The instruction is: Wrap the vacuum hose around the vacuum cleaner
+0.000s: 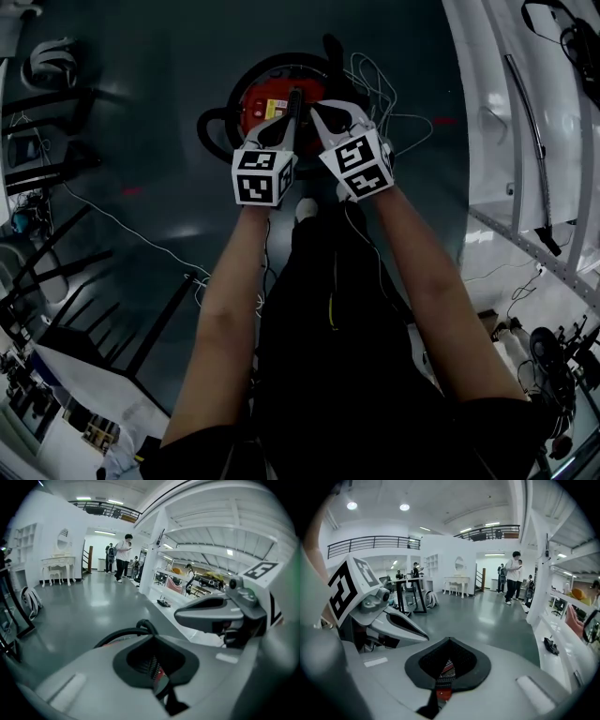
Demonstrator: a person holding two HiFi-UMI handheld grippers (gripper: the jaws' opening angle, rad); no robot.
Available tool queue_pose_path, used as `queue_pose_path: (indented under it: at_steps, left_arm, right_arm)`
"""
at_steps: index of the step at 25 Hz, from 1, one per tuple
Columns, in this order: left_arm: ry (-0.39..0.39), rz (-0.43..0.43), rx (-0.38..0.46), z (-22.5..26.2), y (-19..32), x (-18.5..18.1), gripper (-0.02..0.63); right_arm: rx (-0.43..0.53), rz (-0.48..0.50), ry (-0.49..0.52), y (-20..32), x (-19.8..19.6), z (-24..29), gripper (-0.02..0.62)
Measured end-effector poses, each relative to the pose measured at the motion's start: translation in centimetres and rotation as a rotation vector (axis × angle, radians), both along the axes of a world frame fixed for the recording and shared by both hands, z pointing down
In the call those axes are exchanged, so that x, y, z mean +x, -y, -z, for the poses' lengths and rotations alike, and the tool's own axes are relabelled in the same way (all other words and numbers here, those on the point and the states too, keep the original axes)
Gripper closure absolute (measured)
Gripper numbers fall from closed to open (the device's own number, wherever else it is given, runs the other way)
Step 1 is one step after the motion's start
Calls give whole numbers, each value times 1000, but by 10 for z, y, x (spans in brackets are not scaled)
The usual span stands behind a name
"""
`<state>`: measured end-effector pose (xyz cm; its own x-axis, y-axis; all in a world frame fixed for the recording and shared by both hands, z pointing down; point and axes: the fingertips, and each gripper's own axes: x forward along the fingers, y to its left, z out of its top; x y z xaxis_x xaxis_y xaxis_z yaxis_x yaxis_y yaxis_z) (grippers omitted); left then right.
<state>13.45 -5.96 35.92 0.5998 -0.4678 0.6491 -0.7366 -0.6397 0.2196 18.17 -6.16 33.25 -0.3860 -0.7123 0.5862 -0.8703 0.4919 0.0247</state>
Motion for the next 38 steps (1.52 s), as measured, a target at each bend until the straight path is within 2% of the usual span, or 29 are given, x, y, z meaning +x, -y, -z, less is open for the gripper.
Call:
queue_pose_path:
  at_steps: [4, 9, 15, 22, 32, 38]
  left_arm:
    - [-30, 26, 25, 23, -7, -2, 595]
    - [-29, 28, 61, 49, -23, -7, 595]
    - [-43, 45, 80, 82, -34, -20, 595]
    - [-37, 43, 89, 104, -30, -36, 595]
    - [-55, 51, 77, 115, -46, -37, 595]
    - [-58, 32, 86, 116, -46, -26, 595]
  right_arm:
    - [19, -103, 67, -5, 4, 23, 598]
    - [45, -214, 145, -18, 5, 51, 598]
    - [54, -308, 225, -34, 7, 77, 600]
    - [78, -321, 232, -33, -6, 99, 600]
    - [78, -346, 266, -51, -4, 108, 600]
    - [76, -319, 258, -49, -5, 108, 600]
